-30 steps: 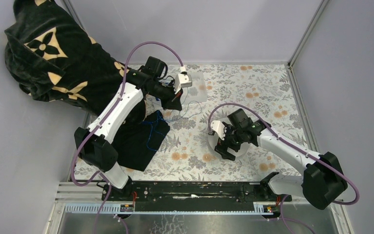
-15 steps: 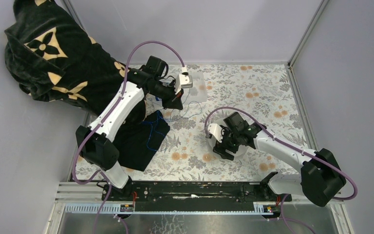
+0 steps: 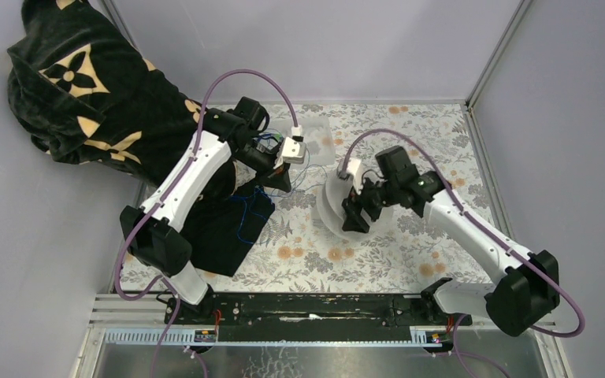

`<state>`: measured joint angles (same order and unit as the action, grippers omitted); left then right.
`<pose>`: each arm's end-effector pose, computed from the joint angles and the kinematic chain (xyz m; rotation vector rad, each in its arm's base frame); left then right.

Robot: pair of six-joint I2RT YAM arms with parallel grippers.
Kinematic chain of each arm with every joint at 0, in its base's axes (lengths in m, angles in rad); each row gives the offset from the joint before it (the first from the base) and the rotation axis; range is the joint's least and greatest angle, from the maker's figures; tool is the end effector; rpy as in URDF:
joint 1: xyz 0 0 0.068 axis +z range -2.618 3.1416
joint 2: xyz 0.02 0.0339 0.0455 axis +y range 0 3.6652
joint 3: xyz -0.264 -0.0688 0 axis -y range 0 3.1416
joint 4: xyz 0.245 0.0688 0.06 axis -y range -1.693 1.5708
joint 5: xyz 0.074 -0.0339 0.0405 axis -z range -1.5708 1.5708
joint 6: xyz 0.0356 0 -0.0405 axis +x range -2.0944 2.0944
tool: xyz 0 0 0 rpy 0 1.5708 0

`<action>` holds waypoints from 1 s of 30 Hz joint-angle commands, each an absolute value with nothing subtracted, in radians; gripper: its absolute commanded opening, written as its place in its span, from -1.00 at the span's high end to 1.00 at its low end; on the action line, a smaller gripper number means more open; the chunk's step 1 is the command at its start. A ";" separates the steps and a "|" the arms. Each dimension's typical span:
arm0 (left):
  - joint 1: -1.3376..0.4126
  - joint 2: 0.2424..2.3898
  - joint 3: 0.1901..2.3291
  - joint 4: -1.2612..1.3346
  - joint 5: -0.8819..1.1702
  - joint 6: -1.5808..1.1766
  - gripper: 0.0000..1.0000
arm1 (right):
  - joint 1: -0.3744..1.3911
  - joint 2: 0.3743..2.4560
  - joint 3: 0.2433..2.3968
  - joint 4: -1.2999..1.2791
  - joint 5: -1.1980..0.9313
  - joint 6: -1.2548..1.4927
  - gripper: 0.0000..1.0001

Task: Wrap the cables
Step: Pick up the cable reel from the center of the board, then place the cable reel at the center of the board.

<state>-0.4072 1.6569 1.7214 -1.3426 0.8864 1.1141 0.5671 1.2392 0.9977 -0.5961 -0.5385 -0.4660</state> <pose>0.2748 -0.1486 0.3598 1.7821 1.6281 -0.9495 0.2063 0.1531 0.2851 -1.3776 1.9211 0.6935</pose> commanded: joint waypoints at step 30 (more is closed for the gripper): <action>-0.491 1.420 1.516 -1.083 0.884 1.010 1.00 | 0.351 1.797 1.426 -1.196 -1.298 -0.654 0.14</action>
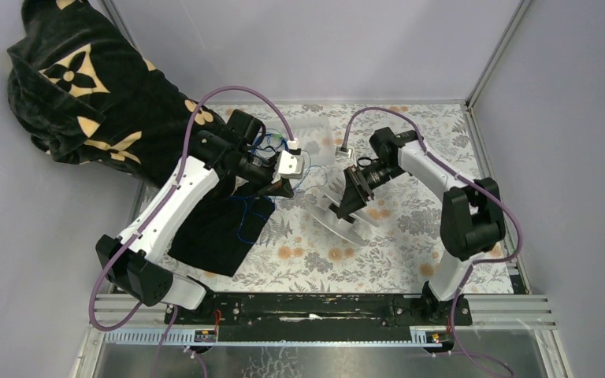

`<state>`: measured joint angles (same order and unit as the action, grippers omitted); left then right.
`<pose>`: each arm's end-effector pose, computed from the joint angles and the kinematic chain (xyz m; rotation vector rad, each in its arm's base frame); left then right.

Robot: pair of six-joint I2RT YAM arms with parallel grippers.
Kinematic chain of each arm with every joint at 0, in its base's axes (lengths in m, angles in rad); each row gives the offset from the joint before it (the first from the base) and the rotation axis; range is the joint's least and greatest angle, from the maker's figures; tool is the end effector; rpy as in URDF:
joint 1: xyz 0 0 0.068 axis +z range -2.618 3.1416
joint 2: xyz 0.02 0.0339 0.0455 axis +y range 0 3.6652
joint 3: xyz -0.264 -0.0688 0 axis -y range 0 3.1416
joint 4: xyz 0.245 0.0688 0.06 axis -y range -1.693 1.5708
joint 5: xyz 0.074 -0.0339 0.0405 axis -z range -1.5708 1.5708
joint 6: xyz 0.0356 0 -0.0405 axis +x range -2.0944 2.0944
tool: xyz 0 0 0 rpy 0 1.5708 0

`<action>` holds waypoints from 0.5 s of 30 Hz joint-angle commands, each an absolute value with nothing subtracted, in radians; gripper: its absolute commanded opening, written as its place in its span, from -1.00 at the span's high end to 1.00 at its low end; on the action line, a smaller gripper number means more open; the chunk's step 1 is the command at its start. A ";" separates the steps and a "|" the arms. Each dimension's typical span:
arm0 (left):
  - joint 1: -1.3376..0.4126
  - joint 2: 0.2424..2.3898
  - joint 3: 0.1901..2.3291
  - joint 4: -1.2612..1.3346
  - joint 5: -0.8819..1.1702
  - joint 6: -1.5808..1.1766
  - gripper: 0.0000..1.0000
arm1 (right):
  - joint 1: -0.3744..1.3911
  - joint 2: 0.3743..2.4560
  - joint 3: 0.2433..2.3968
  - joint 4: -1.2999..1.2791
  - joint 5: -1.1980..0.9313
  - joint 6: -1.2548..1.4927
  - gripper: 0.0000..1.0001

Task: Wrap the cables
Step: Place the cable reel at the center of the board.

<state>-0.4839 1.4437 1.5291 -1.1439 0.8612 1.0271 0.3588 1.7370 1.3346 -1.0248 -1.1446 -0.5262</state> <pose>0.2292 -0.1510 0.3713 1.7777 1.4839 -0.8558 0.2932 0.1446 0.2453 -1.1616 2.1841 1.5715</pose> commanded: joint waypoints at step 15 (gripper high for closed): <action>-0.507 1.404 1.477 -1.052 0.900 1.043 0.99 | 0.291 1.999 1.499 -1.359 -1.356 -0.753 -0.12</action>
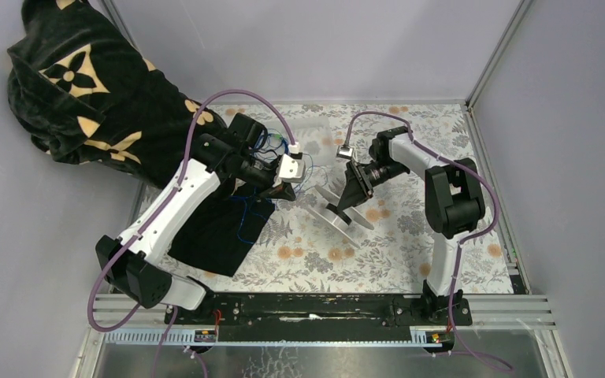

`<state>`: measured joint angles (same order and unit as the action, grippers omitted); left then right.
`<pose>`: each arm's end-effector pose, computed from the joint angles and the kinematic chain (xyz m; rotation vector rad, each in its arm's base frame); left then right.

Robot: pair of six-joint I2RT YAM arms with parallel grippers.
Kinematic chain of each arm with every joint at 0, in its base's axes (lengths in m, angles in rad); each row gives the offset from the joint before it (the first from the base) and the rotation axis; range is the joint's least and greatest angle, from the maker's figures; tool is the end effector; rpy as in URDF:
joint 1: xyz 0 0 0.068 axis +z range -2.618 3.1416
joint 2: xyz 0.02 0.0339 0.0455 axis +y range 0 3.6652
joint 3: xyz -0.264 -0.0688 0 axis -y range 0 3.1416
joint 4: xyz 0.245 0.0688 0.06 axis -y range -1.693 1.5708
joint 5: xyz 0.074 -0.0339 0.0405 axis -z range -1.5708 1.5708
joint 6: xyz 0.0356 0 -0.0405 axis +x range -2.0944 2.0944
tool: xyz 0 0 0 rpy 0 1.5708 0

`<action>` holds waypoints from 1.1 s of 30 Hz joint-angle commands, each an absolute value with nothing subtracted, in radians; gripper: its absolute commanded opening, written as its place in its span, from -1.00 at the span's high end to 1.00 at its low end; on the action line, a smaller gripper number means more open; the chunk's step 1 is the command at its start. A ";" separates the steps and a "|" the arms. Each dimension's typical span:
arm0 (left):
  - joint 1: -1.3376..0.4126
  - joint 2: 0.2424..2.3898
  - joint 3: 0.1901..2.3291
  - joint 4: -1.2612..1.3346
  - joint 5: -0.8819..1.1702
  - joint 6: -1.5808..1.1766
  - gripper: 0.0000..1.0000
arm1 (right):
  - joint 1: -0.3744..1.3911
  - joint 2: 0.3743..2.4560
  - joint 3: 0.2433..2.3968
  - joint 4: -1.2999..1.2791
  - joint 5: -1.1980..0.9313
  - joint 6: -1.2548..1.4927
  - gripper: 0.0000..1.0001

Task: Wrap the cables
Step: Place the cable reel at the center of the board.

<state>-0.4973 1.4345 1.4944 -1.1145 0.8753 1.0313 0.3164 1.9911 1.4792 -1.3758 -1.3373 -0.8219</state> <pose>0.2268 -0.1542 0.3654 1.7884 1.4569 -0.8738 0.3172 0.1403 0.2087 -1.0313 2.1704 1.9190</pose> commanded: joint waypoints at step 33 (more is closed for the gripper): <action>-0.543 1.442 1.493 -1.040 0.876 1.038 0.99 | 0.230 1.975 1.615 -1.212 -1.025 -0.581 -1.00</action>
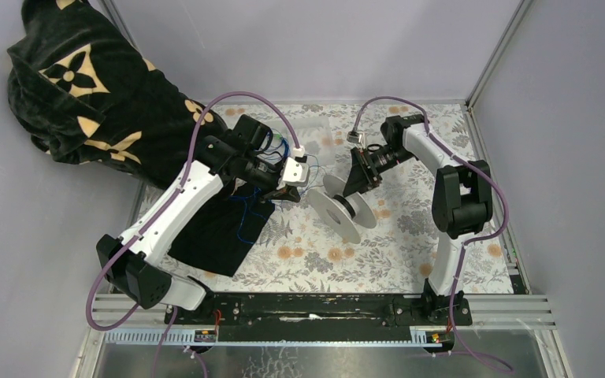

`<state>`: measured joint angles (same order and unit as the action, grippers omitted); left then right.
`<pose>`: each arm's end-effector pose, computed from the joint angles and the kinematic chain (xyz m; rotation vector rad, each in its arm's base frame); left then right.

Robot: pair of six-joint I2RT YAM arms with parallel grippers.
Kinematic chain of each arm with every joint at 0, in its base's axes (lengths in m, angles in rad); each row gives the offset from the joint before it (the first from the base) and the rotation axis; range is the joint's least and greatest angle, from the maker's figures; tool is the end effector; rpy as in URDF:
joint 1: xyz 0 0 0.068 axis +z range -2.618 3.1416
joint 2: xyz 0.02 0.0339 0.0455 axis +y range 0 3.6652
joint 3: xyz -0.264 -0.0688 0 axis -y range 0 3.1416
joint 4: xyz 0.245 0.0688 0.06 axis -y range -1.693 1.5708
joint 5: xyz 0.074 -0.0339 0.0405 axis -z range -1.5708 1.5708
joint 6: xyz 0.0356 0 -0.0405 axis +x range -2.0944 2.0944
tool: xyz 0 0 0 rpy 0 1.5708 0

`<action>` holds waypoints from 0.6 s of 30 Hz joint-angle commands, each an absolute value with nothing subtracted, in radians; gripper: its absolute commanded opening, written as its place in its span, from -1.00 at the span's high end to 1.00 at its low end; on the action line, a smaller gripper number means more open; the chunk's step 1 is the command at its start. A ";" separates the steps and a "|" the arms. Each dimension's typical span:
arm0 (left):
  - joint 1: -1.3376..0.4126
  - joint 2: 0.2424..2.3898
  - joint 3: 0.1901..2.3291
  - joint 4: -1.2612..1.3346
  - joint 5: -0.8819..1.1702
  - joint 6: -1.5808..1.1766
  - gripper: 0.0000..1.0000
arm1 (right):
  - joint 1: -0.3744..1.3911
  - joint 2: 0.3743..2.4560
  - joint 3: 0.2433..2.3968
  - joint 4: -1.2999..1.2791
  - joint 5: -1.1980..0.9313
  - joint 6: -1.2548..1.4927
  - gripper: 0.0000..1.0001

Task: Wrap the cables
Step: Place the cable reel at the center of the board.

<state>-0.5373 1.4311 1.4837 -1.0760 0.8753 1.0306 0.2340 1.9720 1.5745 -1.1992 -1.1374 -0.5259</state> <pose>0.2224 -0.1643 0.3651 1.8164 1.3988 -0.8756 0.3523 0.1172 0.2281 -0.9221 2.3656 1.6102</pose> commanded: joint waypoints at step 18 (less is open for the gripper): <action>-0.548 1.475 1.500 -1.040 0.858 1.048 1.00 | 0.231 1.835 1.642 -1.177 -0.883 -0.570 -0.68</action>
